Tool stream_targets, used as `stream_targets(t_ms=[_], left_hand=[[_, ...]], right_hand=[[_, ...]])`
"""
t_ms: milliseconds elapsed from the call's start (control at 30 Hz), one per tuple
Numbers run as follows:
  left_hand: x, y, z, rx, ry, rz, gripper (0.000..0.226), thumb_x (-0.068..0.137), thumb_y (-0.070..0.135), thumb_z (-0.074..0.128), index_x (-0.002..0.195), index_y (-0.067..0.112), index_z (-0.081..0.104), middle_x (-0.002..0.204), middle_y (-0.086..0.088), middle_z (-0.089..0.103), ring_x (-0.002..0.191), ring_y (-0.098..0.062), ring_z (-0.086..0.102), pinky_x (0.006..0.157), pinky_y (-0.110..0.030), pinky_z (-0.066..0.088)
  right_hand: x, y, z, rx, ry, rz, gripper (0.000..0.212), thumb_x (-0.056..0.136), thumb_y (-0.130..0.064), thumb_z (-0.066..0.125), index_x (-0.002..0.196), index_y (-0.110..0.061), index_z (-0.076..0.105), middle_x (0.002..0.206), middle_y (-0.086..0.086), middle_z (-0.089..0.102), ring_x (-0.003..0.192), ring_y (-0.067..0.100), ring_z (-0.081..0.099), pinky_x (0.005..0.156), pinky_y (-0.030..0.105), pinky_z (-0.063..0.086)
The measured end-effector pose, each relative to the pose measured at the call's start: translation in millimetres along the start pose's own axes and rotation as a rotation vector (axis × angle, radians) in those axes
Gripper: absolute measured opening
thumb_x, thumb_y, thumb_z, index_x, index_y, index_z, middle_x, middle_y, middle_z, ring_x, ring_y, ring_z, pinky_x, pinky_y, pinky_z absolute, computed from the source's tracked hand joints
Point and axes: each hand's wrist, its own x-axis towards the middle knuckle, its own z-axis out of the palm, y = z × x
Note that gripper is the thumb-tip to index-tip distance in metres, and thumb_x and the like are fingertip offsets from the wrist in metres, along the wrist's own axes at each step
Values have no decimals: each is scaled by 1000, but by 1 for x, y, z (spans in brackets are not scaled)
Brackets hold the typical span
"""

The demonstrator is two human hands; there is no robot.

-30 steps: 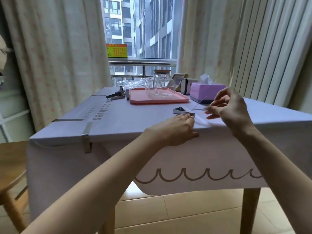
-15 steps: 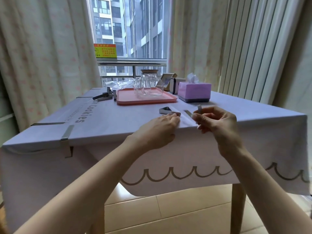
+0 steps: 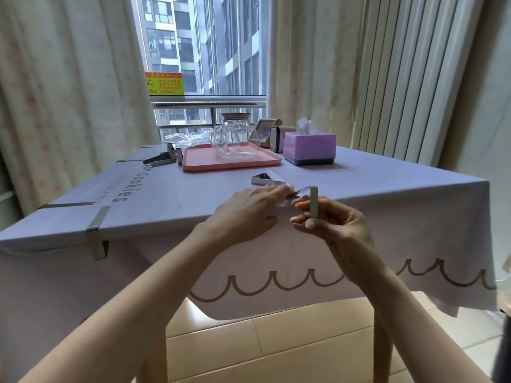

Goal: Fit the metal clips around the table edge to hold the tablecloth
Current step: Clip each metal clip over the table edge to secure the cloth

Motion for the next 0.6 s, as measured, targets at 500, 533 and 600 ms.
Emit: stream_targets(t_ms=[500, 533, 600], left_hand=[[-1, -4, 4, -23, 29, 1, 51, 86, 17, 62, 132, 25, 41, 126, -6, 58, 103, -28, 58, 83, -43, 51], [-2, -4, 4, -24, 30, 1, 49, 86, 17, 62, 130, 26, 42, 125, -6, 59, 101, -28, 59, 82, -44, 52], [-2, -4, 4, -24, 35, -6, 45, 86, 18, 62, 126, 27, 42, 123, -6, 59, 99, -28, 59, 80, -43, 52]], right_hand=[[-1, 19, 11, -469, 233, -389, 32, 84, -53, 56, 89, -23, 66, 87, -3, 68, 88, 20, 65, 78, 29, 54], [0, 20, 14, -469, 254, -392, 33, 84, -54, 55, 88, -23, 66, 87, -2, 67, 87, 21, 65, 77, 31, 54], [2, 21, 18, -481, 293, -403, 32, 84, -55, 54, 86, -24, 65, 85, 3, 67, 87, 28, 63, 75, 40, 54]])
